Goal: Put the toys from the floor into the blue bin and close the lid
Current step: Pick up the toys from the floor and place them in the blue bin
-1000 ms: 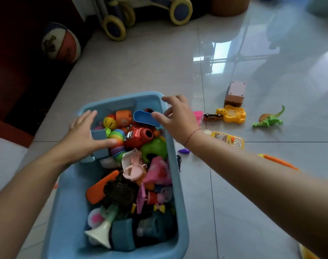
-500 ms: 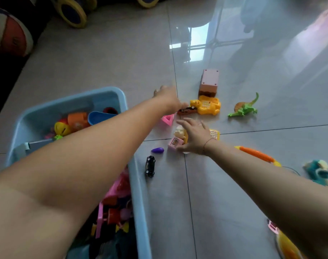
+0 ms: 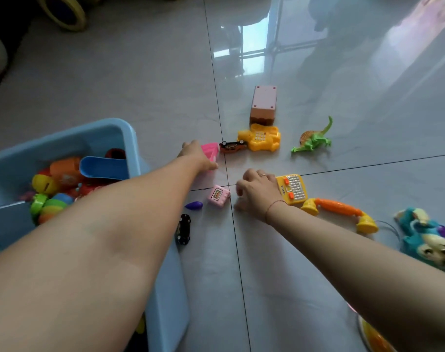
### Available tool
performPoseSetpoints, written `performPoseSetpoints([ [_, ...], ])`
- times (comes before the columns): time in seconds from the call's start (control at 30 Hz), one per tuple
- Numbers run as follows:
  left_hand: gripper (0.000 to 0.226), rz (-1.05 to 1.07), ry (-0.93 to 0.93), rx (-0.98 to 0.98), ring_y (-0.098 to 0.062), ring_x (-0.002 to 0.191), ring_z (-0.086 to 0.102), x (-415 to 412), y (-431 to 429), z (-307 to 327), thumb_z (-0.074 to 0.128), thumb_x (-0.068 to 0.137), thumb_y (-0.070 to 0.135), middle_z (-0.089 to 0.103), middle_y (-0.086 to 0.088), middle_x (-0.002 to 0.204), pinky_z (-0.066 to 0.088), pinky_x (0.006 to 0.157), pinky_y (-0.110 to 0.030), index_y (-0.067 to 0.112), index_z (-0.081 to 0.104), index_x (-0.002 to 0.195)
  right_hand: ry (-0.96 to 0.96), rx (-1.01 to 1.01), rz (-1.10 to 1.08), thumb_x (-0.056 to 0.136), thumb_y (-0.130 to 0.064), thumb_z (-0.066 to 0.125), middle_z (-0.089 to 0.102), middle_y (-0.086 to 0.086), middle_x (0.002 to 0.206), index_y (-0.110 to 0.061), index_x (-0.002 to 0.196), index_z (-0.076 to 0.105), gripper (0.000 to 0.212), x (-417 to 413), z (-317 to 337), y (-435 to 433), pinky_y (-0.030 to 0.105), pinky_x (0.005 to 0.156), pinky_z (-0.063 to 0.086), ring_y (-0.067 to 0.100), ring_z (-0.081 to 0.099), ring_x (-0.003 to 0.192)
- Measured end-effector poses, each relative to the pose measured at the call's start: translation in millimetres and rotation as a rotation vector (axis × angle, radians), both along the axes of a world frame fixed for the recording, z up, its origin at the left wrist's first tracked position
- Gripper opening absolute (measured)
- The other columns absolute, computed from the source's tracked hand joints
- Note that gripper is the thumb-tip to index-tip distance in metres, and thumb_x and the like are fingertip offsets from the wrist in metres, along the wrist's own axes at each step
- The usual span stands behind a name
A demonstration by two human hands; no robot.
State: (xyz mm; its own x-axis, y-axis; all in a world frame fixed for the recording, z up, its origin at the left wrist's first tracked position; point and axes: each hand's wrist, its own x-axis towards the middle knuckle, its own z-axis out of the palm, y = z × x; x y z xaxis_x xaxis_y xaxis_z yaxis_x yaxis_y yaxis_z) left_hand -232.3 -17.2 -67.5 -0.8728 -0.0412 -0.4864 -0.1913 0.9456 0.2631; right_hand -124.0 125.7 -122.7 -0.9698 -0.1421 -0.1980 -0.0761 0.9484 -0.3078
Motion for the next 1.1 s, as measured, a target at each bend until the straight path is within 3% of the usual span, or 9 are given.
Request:
performPoseSetpoints([
  [0.2, 0.080, -0.026, 0.120, 0.173, -0.026, 0.109, 0.051, 17.9, 15.2, 46.2, 0.074, 0.074, 0.043, 0.038, -0.011, 0.134, 0.040, 0.078, -0.029, 0.010, 0.036, 0.136, -0.001, -0.280, -0.140, 0.067, -0.032, 0.081, 0.051, 0.012, 0.115, -0.010, 0.100, 0.065, 0.043, 11.4, 7.6, 21.3, 0.029, 0.089, 0.036, 0.031, 0.046, 0.110],
  [0.37, 0.087, -0.090, 0.310, 0.442, -0.015, 0.113, 0.049, 67.5, -16.1, 125.4, 0.074, 0.073, 0.046, 0.041, -0.003, 0.135, 0.039, 0.086, -0.024, 0.018, 0.031, 0.143, 0.098, -0.642, -0.390, 0.066, -0.039, 0.081, 0.057, 0.004, 0.103, -0.022, 0.090, 0.066, 0.032, 15.3, 63.0, 6.0, 0.024, 0.082, 0.041, 0.016, 0.054, 0.096],
  [0.53, 0.085, 0.152, 0.548, 0.404, -0.017, 0.119, 0.050, 126.4, -130.0, 160.6, 0.075, 0.069, 0.048, 0.044, 0.001, 0.140, 0.043, 0.101, -0.040, 0.030, 0.034, 0.141, 0.169, -0.943, -0.215, 0.070, -0.039, 0.078, 0.061, 0.002, 0.097, -0.025, 0.089, 0.064, 0.028, 21.6, 158.7, -64.2, 0.021, 0.074, 0.049, 0.013, 0.059, 0.085],
  [0.67, 0.089, 0.389, 0.567, 0.258, -0.024, 0.118, 0.052, 164.4, -215.6, 157.0, 0.076, 0.066, 0.048, 0.046, -0.006, 0.139, 0.044, 0.097, -0.042, 0.026, 0.035, 0.141, 0.128, -0.897, 0.047, 0.071, -0.036, 0.078, 0.055, 0.001, 0.106, -0.018, 0.094, 0.066, 0.031, 23.0, 197.5, -137.5, 0.022, 0.082, 0.048, 0.010, 0.054, 0.093],
  [0.77, 0.093, 0.373, 0.528, 0.204, -0.028, 0.122, 0.050, 180.9, -238.0, 150.0, 0.075, 0.065, 0.049, 0.041, -0.008, 0.142, 0.043, 0.100, -0.046, 0.024, 0.032, 0.143, 0.137, -0.739, 0.173, 0.071, -0.042, 0.076, 0.053, 0.000, 0.115, -0.020, 0.100, 0.066, 0.038, 18.5, 195.7, -175.6, 0.032, 0.096, 0.043, 0.013, 0.051, 0.106],
  [0.83, 0.095, 0.306, 0.493, 0.202, -0.026, 0.130, 0.043, 186.5, -235.9, 145.9, 0.072, 0.066, 0.051, 0.034, -0.007, 0.147, 0.037, 0.107, -0.045, 0.022, 0.029, 0.145, 0.163, -0.599, 0.217, 0.072, -0.053, 0.071, 0.051, -0.003, 0.125, -0.028, 0.109, 0.063, 0.045, 20.4, 187.0, -186.1, 0.037, 0.107, 0.029, 0.014, 0.045, 0.120],
  [0.9, 0.099, 0.223, 0.482, 0.210, -0.021, 0.138, 0.031, 187.1, -226.1, 142.3, 0.064, 0.062, 0.062, 0.029, -0.002, 0.152, 0.029, 0.113, -0.042, 0.022, 0.030, 0.146, 0.215, -0.587, 0.187, 0.075, -0.056, 0.066, 0.044, -0.004, 0.136, -0.031, 0.118, 0.058, 0.050, 27.7, 178.3, -182.8, 0.038, 0.111, 0.020, 0.016, 0.037, 0.129],
  [0.97, 0.100, 0.142, 0.509, 0.181, -0.020, 0.142, 0.022, 182.7, -212.4, 140.2, 0.060, 0.063, 0.070, 0.026, 0.002, 0.154, 0.021, 0.115, -0.040, 0.023, 0.031, 0.146, 0.271, -0.654, 0.070, 0.081, -0.054, 0.059, 0.039, -0.004, 0.140, -0.029, 0.122, 0.053, 0.048, 34.2, 169.8, -166.3, 0.035, 0.109, 0.021, 0.015, 0.034, 0.130],
  [1.1, 0.086, 0.101, 0.515, 0.251, -0.017, 0.143, 0.017, 162.8, -177.3, 138.6, 0.059, 0.074, 0.059, 0.024, 0.002, 0.155, 0.015, 0.116, -0.038, 0.022, 0.031, 0.146, 0.259, -0.633, -0.162, 0.086, -0.044, 0.057, 0.042, 0.004, 0.136, -0.021, 0.124, 0.052, 0.045, 27.6, 129.3, -103.5, 0.035, 0.109, 0.031, 0.018, 0.038, 0.129],
])
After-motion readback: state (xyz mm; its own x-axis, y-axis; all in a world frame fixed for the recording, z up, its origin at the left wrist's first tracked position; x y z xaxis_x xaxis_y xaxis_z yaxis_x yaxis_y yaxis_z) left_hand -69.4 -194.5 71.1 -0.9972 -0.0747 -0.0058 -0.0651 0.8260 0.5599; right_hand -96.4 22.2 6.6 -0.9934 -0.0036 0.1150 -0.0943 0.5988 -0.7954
